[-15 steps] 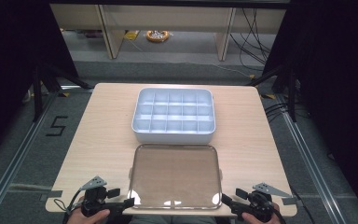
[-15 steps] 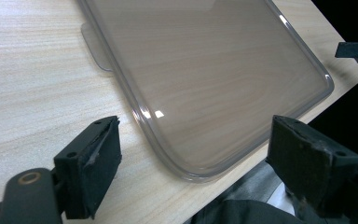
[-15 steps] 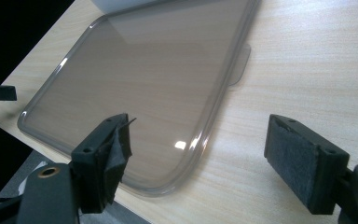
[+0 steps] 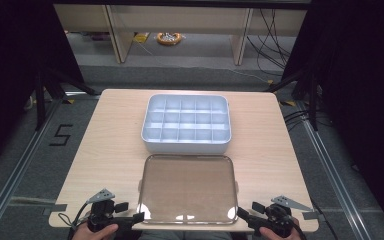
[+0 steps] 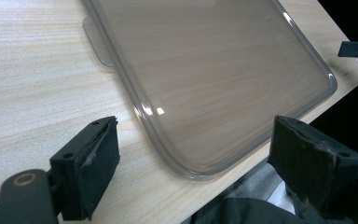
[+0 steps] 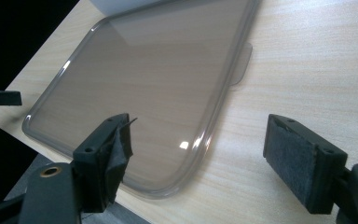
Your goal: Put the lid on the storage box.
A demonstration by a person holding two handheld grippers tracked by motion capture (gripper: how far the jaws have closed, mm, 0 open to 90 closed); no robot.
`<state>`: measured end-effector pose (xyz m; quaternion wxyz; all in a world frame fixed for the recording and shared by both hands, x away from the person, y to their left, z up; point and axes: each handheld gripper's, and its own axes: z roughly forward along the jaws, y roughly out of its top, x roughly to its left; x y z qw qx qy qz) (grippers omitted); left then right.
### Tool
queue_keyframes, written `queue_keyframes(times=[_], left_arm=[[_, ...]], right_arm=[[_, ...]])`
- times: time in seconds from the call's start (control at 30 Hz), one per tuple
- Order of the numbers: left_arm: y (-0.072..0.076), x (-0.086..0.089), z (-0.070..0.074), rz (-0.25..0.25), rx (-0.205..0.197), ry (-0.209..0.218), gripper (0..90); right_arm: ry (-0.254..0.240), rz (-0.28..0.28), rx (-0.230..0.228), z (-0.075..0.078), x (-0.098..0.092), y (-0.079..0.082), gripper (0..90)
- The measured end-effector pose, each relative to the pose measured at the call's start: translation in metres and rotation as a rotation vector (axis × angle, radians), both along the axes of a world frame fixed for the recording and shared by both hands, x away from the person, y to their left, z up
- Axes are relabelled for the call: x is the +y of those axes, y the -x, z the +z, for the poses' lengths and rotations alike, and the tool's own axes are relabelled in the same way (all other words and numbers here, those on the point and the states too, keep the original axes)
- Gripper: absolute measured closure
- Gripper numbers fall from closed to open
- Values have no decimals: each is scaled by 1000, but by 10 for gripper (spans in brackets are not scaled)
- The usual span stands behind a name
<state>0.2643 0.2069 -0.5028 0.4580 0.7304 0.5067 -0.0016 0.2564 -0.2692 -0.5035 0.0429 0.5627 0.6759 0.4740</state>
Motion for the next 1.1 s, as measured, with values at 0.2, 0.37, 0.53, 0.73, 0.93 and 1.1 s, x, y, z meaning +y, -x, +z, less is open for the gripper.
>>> queue_keyframes(times=[0.2, 0.37, 0.53, 0.73, 0.93, 1.1], left_arm=[[4, -7, 1, -41, -9, -16, 245], [2, -15, 4, -70, -36, -25, 330], [-9, -7, 2, -24, -14, 1, 422], [-18, 4, 3, -3, 15, 16, 424], [-30, 5, -4, 16, 95, 37, 329], [-36, 3, -5, 17, 106, 23, 261]], right_arm=[[-43, -2, 26, -1, 4, -2, 251], [-68, -8, 50, -1, 9, -3, 254], [-41, 21, 10, -4, 10, -8, 260], [-67, -5, 53, 1, 12, -9, 269], [-28, 21, 11, -5, 12, -18, 299], [-47, 13, 48, -4, 20, -21, 317]])
